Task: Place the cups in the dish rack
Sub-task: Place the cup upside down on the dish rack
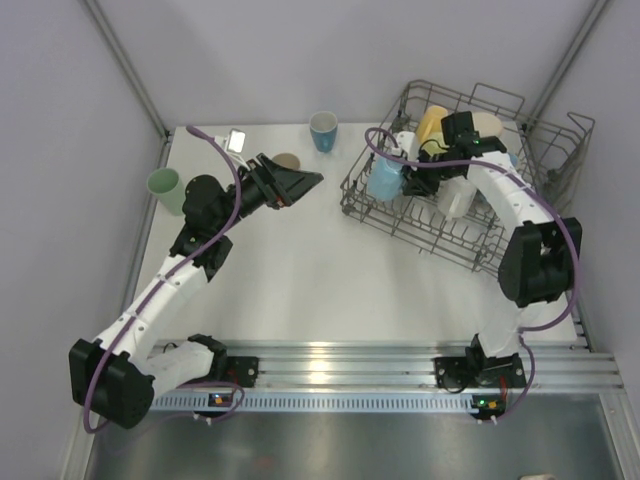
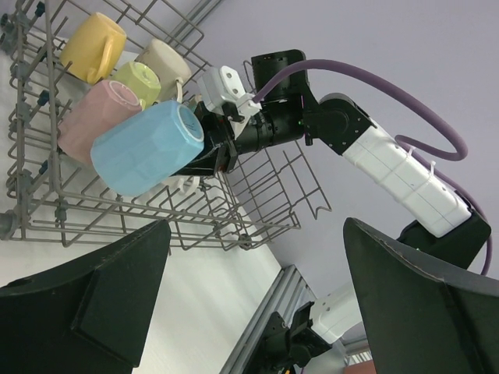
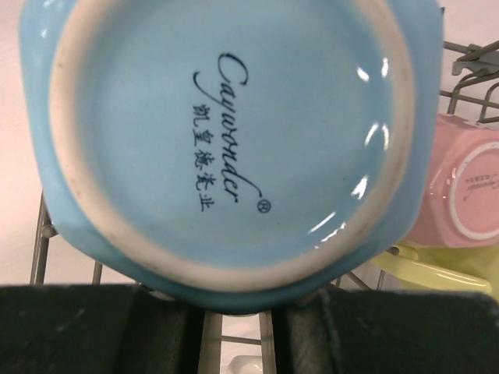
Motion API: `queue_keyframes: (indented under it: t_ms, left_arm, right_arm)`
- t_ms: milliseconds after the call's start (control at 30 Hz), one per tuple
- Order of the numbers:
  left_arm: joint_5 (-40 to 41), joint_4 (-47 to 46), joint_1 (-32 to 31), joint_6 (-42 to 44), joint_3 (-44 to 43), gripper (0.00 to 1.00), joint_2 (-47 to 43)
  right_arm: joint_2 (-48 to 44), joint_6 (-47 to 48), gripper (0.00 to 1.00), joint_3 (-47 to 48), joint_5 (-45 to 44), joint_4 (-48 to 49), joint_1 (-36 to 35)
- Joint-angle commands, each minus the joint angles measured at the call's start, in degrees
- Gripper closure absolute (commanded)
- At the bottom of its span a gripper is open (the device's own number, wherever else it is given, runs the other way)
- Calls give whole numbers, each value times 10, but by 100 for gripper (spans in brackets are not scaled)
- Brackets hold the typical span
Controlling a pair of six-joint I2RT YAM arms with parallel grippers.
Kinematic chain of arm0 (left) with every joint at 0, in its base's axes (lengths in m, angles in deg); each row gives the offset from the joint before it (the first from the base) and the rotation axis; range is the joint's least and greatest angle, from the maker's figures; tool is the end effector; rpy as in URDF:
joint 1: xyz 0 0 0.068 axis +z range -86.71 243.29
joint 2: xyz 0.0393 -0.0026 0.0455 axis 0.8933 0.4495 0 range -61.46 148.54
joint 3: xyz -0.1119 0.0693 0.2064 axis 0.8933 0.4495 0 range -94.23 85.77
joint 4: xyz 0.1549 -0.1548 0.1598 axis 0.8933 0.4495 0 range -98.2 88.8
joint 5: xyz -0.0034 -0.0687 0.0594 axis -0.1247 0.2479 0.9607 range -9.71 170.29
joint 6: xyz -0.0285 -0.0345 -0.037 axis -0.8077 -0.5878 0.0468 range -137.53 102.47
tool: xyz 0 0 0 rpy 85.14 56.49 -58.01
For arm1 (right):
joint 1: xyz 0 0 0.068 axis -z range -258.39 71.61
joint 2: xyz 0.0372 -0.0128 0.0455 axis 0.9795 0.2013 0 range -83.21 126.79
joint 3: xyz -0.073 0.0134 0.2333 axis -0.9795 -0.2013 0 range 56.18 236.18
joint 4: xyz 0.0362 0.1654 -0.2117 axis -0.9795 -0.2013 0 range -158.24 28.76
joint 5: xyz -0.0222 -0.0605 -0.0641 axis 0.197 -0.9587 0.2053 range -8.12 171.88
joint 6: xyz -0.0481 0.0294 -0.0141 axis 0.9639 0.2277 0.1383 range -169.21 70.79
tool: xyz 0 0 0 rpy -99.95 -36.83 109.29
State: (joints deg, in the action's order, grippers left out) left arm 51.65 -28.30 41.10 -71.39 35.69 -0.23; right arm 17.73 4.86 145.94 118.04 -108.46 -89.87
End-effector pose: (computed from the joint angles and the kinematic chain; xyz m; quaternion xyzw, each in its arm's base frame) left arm 0.2500 -0.1235 0.3461 0.0090 0.6570 -0.5803 0.4811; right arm 0.3704 0.1002 0.2619 -0.5662 0.7233 0.1843 0.3496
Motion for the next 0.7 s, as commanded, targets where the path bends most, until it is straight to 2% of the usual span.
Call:
queue_keyframes:
  t_ms: [0,667]
  left_arm:
    - [2,-26,4,2,3,2,-10]
    - [2,-28,5,5,10,2,-12]
  right_arm:
    - [0,20,100,37,49,1,1]
    - [29,23,99,26,1,-23,-1]
